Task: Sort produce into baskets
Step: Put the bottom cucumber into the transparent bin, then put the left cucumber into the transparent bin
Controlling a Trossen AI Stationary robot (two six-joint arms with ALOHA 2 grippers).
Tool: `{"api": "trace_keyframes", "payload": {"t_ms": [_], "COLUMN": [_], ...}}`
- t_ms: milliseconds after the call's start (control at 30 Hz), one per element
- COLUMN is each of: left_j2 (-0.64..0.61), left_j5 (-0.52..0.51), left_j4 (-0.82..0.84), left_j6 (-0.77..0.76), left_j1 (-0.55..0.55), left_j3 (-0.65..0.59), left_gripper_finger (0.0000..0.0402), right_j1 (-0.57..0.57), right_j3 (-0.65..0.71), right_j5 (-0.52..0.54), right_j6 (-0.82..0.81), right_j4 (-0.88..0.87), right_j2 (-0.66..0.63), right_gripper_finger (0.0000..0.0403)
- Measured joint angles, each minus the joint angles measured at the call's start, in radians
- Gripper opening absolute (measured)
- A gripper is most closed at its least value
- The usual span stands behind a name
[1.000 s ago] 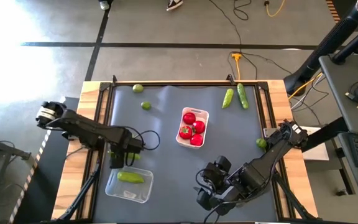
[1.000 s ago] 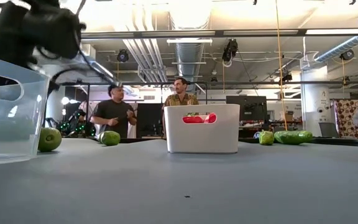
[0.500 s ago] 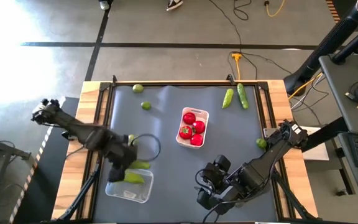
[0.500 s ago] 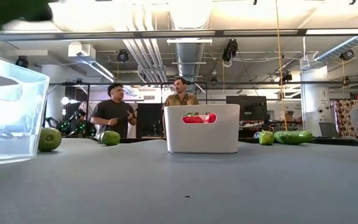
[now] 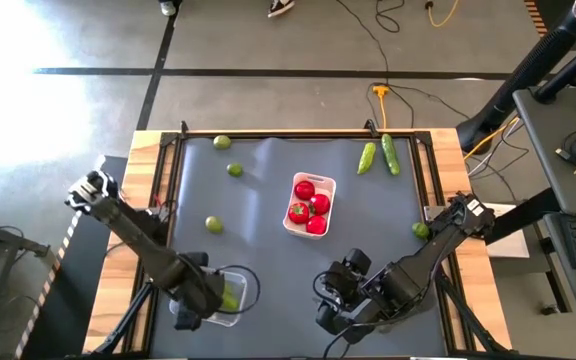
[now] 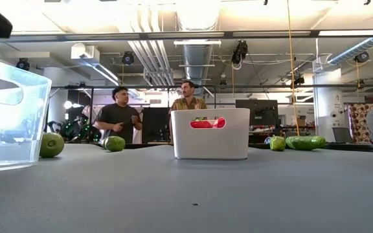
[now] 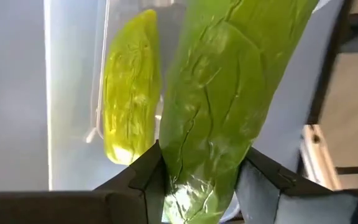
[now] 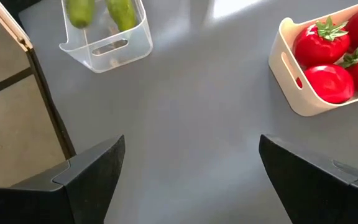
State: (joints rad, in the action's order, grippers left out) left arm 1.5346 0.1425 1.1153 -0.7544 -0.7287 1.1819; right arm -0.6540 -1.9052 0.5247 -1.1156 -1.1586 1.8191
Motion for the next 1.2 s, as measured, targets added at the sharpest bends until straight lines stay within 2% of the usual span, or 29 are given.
{"api": "trace_keyframes", "payload": {"t_ms": [467,600,733,867,967,1067,1200], "left_j2": [0.144,0.147,0.146,0.145,0.144,0.140,0.125], "left_j5": [-0.005,-0.013,-0.025,-0.048,-0.053,-0.050,-0.054], "left_j4": [0.030,0.030,0.030,0.030,0.032,0.059,0.172], "left_j6": [0.011,0.001,-0.012,-0.014,-0.012,-0.016,-0.022], "left_j1": [-0.006,-0.006,-0.007,-0.007,-0.007,-0.007,-0.007], "left_j3": [-0.001,-0.001,-0.001,-0.001,-0.001,0.003,0.059], "left_gripper_finger": [0.0139,0.0148,0.0184,0.0227,0.0250,0.0264,0.0268], "right_j1": [-0.005,-0.004,0.021,0.104,0.208,0.326,0.503], "right_j3": [-0.001,-0.001,-0.001,0.070,0.132,0.222,0.356], "right_j5": [-0.036,-0.014,0.003,-0.001,0.004,0.002,0.003], "right_j6": [-0.029,-0.157,-0.321,-0.222,-0.169,-0.102,-0.041], "right_j4": [-0.018,-0.194,-0.421,-0.367,-0.417,-0.399,-0.393], "right_j2": [-0.001,-0.023,-0.051,-0.120,-0.170,-0.224,-0.315], "right_gripper_finger": [0.0364,0.0364,0.0364,0.0364,0.0364,0.0364,0.0364]}}
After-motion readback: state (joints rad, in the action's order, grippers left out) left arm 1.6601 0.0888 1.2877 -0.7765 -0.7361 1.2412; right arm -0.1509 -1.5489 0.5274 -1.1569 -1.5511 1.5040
